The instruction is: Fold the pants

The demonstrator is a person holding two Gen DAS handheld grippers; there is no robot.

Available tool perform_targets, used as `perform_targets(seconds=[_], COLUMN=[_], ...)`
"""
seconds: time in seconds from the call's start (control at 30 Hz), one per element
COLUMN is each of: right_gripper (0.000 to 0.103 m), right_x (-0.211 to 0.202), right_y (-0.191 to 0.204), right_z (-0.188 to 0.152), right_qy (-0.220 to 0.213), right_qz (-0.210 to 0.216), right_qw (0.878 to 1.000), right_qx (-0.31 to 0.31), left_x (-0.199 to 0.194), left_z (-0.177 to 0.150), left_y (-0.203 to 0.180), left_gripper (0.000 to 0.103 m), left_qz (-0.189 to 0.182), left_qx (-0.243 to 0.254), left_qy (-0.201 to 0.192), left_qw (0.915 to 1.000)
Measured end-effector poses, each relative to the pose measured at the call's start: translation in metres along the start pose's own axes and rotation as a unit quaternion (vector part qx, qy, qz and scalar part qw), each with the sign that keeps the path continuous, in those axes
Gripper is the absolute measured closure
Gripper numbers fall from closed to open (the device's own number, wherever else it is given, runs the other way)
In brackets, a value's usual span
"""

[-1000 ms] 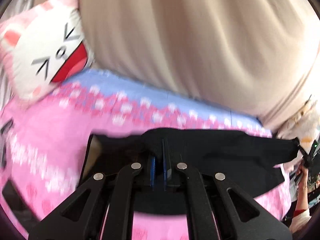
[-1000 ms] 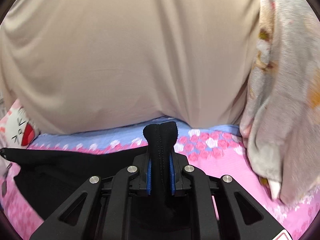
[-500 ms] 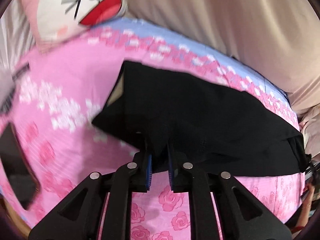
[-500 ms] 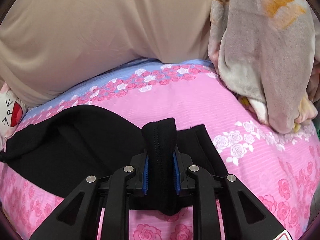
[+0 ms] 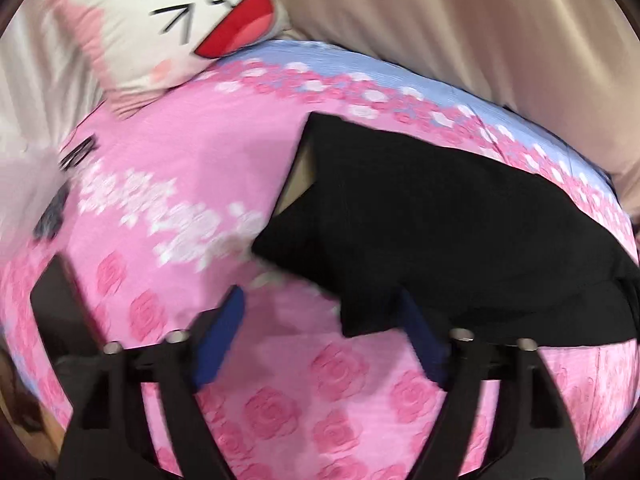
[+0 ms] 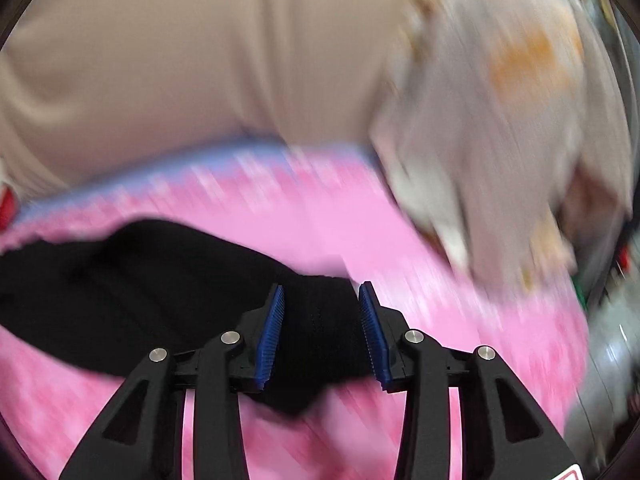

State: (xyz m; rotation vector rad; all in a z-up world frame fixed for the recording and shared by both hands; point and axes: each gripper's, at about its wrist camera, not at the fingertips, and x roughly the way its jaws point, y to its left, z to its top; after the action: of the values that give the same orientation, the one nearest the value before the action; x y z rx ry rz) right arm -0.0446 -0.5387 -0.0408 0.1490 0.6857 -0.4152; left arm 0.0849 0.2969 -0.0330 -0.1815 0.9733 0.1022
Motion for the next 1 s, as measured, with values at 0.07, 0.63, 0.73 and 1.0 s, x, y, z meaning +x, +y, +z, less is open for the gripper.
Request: perform_targets(seconds=[0.07, 0.63, 0.73, 1.0], right_gripper=[0.065, 0.053, 0.053, 0.053], right_x=[-0.007, -0.005, 0.01, 0.019], right_y=[-0.023, 0.115, 0.146, 0.186], right_z=[-0.022, 0.027, 0.021, 0.008], right_qy=[0.003, -0.025, 0.0, 0.03], right_qz=[-0.011, 0.209, 0.222, 0.234], right_qw=[0.999, 0.977, 0.974, 0.971], right_qx=[0.049, 0.046, 0.04, 0.038], left_x=[-0.009, 0.026, 0.028, 0.025], left_z=[-0.006, -0.005, 0.008, 0.052], left_y=[0.005, -0.036, -0.022, -0.023], left_gripper=[0.026, 0.01, 0.042, 0.05], left_qz=[-0.019, -0.193, -0.228, -0.22], left_qx=[-0.02, -0.181, -0.207, -0.155], left_qy=[0.003, 0.065, 0.053, 0.108], left_qw=[0.9996, 0.962, 0.9499, 0.9571])
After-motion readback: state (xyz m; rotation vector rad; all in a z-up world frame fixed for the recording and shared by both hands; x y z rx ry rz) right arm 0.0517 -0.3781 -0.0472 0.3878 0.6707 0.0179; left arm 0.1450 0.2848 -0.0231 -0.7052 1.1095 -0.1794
